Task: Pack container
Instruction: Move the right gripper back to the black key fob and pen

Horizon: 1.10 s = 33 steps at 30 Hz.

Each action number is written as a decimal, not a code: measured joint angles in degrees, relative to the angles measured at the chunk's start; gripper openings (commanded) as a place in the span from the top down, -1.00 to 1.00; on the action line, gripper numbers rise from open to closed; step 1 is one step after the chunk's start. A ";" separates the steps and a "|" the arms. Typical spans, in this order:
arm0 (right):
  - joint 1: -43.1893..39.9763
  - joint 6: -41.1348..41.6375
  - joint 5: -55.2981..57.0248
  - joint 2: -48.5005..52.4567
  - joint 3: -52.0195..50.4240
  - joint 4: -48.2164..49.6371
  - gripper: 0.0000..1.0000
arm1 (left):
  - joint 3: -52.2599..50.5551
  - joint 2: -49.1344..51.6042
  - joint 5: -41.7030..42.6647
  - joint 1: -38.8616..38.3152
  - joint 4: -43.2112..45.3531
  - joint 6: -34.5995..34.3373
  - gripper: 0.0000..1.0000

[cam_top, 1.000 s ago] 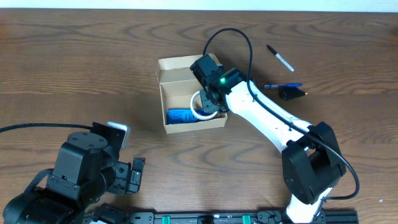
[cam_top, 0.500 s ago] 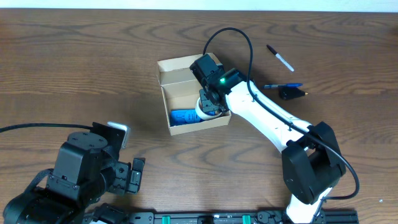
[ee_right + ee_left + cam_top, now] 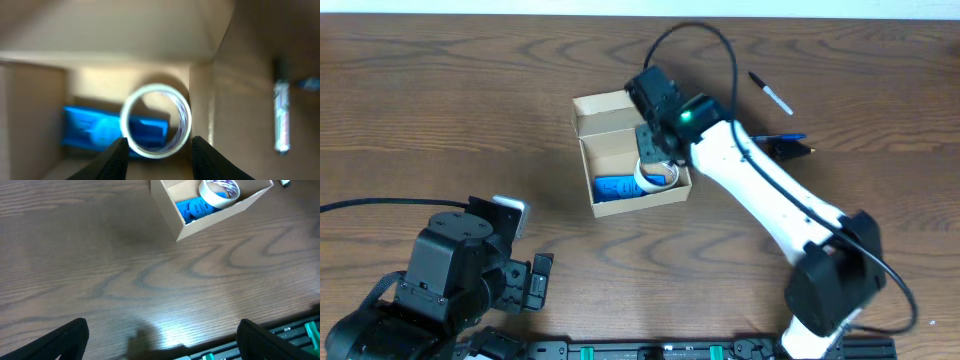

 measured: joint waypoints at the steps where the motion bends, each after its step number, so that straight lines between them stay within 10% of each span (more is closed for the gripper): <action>1: -0.31 -0.52 0.04 -1.62 0.87 0.02 0.08 | 0.00 0.00 0.00 0.00 0.00 0.00 -0.91; 20: -28.85 3.52 2.36 -5.90 -6.91 -2.34 -0.03 | 0.00 0.00 0.02 0.00 0.00 0.00 -0.90; 23: -31.26 7.23 1.49 -5.62 -12.52 0.09 -0.22 | 0.00 0.00 0.00 0.00 0.02 0.00 -0.91; 27: -32.79 12.22 0.39 -5.51 -20.04 5.97 -0.99 | 0.00 0.00 0.00 0.00 0.00 0.00 -0.91; 33: -33.14 14.97 -0.98 -5.40 -25.51 13.60 -0.98 | 0.00 0.00 0.00 0.00 0.00 0.00 -0.90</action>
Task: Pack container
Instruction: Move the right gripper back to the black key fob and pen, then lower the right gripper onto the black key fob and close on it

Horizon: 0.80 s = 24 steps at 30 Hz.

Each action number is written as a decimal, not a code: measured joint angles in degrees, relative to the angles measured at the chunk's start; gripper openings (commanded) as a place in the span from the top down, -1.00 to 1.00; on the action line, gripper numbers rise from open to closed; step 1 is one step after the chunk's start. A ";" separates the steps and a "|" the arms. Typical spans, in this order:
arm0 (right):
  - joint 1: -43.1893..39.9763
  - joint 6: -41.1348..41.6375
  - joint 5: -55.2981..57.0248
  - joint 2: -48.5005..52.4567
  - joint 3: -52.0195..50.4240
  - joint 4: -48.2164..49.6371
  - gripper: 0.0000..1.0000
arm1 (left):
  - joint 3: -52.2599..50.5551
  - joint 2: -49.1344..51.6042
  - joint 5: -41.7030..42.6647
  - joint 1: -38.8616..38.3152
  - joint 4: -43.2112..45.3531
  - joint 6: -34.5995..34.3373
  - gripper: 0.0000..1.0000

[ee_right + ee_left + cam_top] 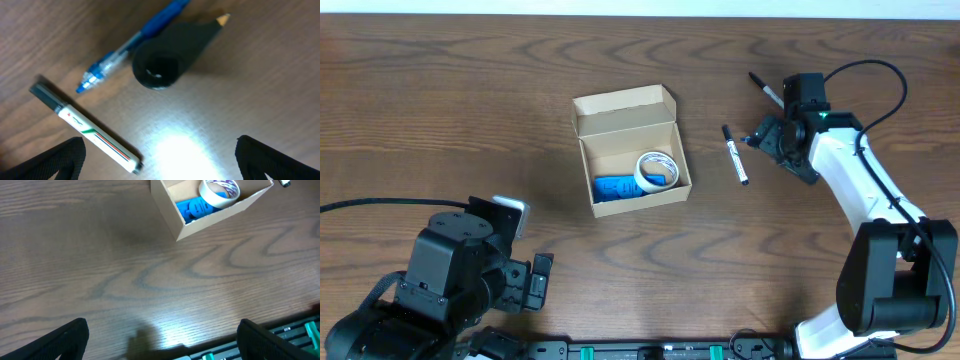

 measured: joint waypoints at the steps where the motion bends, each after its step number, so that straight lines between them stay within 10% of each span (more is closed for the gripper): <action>1: 0.00 0.31 -0.20 0.00 -0.46 1.11 -0.99 | 0.00 0.00 0.02 0.00 0.02 0.00 -0.91; 12: 0.00 24.39 2.36 0.00 -4.04 6.36 -0.96 | 0.00 0.00 0.02 0.00 0.00 0.00 -0.90; 24: -3.67 30.14 1.55 5.62 -4.17 10.75 -0.81 | 0.00 0.00 0.00 0.00 0.00 0.00 -0.90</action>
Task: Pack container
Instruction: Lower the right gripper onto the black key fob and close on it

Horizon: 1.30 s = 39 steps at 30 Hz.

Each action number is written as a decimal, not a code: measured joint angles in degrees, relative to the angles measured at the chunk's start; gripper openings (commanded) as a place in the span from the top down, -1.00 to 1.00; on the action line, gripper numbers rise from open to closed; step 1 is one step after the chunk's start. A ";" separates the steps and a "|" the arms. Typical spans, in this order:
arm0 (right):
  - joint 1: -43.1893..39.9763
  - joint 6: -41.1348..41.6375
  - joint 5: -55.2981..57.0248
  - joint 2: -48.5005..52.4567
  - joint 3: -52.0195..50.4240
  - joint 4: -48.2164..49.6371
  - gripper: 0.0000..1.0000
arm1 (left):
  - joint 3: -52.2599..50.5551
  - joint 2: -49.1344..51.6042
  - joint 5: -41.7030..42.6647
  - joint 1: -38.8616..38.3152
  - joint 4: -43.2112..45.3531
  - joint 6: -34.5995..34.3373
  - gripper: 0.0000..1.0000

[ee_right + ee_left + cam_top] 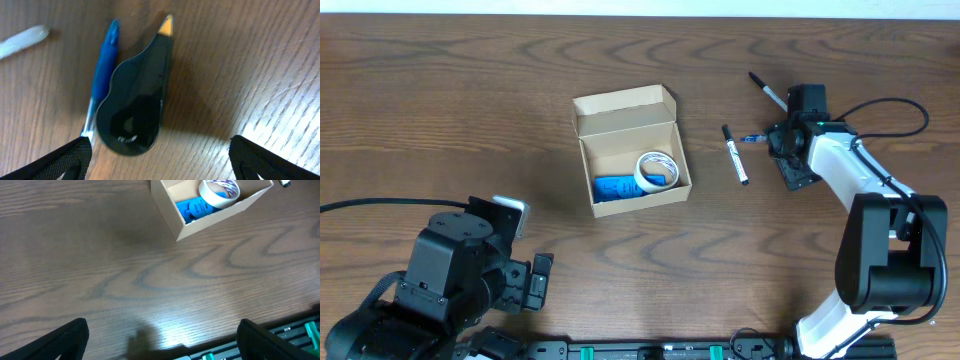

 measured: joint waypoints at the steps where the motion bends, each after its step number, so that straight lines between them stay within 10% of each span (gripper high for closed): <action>1: -0.37 0.15 -0.26 0.02 0.00 0.02 -0.80 | 0.00 0.00 0.00 0.00 0.00 0.00 -0.91; 18: -3.08 0.90 -5.03 7.63 16.00 -14.67 -0.82 | 0.00 0.00 0.00 0.00 0.00 0.00 -0.91; 39: -3.08 0.74 -6.80 14.51 19.67 -16.28 -0.40 | 0.00 0.00 0.02 0.00 0.00 0.00 -0.91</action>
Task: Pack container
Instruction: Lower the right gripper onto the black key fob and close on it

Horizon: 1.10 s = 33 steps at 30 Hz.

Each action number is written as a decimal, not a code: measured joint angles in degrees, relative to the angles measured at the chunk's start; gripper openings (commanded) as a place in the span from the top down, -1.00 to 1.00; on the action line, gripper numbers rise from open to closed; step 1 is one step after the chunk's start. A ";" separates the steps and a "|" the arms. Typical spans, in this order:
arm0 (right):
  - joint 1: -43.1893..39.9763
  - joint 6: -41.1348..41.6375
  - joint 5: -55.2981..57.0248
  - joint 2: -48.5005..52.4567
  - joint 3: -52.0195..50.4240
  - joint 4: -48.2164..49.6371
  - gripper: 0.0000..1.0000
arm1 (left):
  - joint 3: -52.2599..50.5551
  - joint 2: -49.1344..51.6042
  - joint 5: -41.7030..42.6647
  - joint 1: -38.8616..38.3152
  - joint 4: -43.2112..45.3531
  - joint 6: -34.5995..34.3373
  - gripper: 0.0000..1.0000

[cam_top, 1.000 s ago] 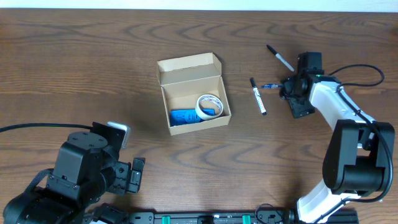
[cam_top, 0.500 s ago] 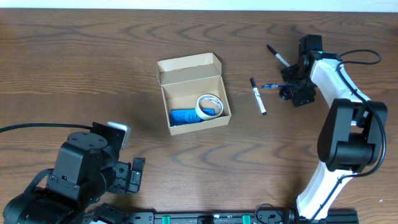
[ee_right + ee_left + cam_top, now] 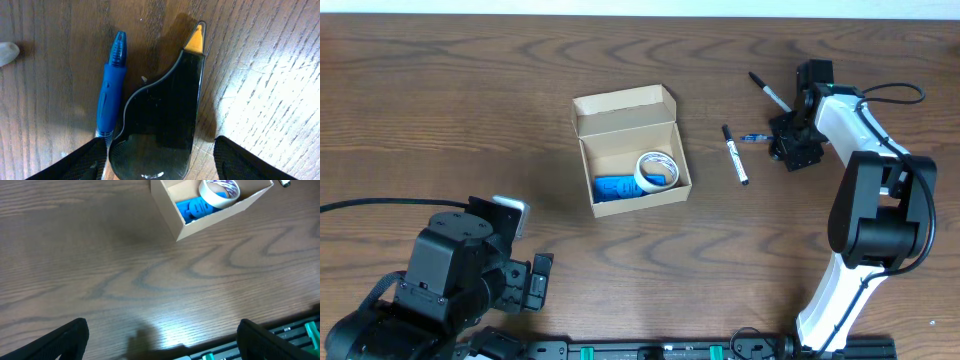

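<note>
The open cardboard box (image 3: 630, 150) holds a white tape roll (image 3: 657, 170) and a flat blue item (image 3: 617, 187); the left wrist view shows the same box (image 3: 215, 210) at its top edge. A black correction-tape dispenser (image 3: 160, 120) with an orange tip lies on the table beside a blue pen (image 3: 110, 95). My right gripper (image 3: 160, 167) is open low over the dispenser, its fingers on either side of the wide end. My left gripper (image 3: 162, 345) is open over bare wood near the table's front.
A black-and-white marker (image 3: 735, 155) lies between the box and the right gripper (image 3: 795, 150). Another black pen (image 3: 770, 92) lies further back. The left arm's bulk (image 3: 450, 280) fills the front left corner. A black rail (image 3: 650, 350) runs along the front edge.
My right gripper has come lower and closer over the black dispenser, which now fills the wrist view between the open fingers. The left arm and the box contents have not moved.
My right gripper was open over the box, with the tape roll lying inside on the blue item. Then it was over the pens and dispenser to the right of the box. It then stood nearer above the dispenser, and now straddles it.
</note>
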 measured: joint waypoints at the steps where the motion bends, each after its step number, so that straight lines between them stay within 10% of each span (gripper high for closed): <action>1: 0.00 0.00 -0.04 0.02 0.02 0.04 -0.39 | 0.00 0.00 -0.02 0.00 0.00 0.00 -0.90; 33: -0.04 0.00 -1.16 2.51 2.34 -2.40 -0.28 | 0.00 0.00 -0.02 0.00 0.00 0.00 -0.90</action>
